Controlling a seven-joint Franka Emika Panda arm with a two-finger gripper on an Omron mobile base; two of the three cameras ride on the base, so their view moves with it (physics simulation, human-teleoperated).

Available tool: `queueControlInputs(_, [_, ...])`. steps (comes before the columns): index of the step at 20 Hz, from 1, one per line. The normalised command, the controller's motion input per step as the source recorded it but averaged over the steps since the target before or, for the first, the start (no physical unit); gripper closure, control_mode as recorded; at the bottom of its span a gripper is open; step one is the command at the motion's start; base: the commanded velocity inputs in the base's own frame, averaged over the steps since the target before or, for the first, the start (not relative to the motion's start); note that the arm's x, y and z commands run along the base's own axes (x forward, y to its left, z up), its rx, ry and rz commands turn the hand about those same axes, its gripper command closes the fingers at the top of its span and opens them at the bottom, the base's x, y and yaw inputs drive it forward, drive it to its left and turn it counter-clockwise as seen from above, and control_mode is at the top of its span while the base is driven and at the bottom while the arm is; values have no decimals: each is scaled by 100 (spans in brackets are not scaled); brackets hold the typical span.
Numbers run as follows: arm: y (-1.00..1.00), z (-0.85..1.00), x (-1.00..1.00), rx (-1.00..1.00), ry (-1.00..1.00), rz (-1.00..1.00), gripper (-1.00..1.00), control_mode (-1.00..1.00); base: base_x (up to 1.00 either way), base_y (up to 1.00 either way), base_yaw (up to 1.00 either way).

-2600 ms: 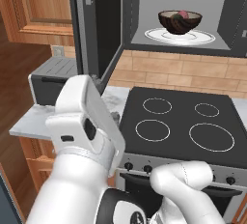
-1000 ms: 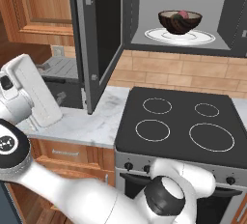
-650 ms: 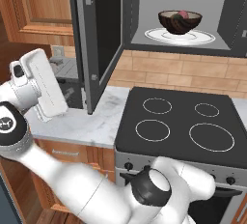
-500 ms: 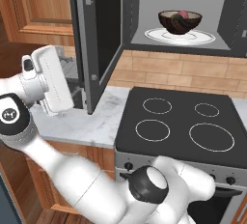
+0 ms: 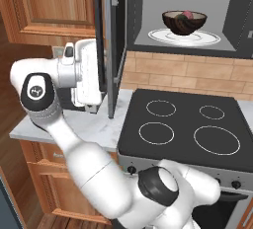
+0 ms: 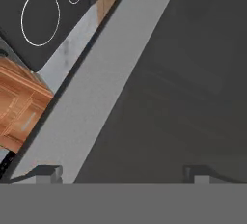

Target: Place the bowl containing the onion and squash in the microwave. Close the microwave door and press the start button to microwave the meal.

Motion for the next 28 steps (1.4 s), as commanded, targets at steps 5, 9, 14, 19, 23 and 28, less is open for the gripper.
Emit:
queueControlInputs(5, [-100, 0, -61, 1, 0, -15, -100, -100, 0, 0, 0])
queueControlInputs(9, [-100, 0, -36, 0, 1, -9, -100, -100, 0, 0, 0])
queueControlInputs(14, [-100, 0, -5, 5, 6, -3, -100, -100, 0, 0, 0])
queueControlInputs(19, [-98, 0, 7, 12, 2, 0, -100, -100, 0, 0, 0])
queueControlInputs(23, [-71, 0, 33, 15, 0, 1, -100, -100, 0, 0, 0])
queueControlInputs(28, [-46, 0, 42, 14, 0, 4, -100, -100, 0, 0, 0])
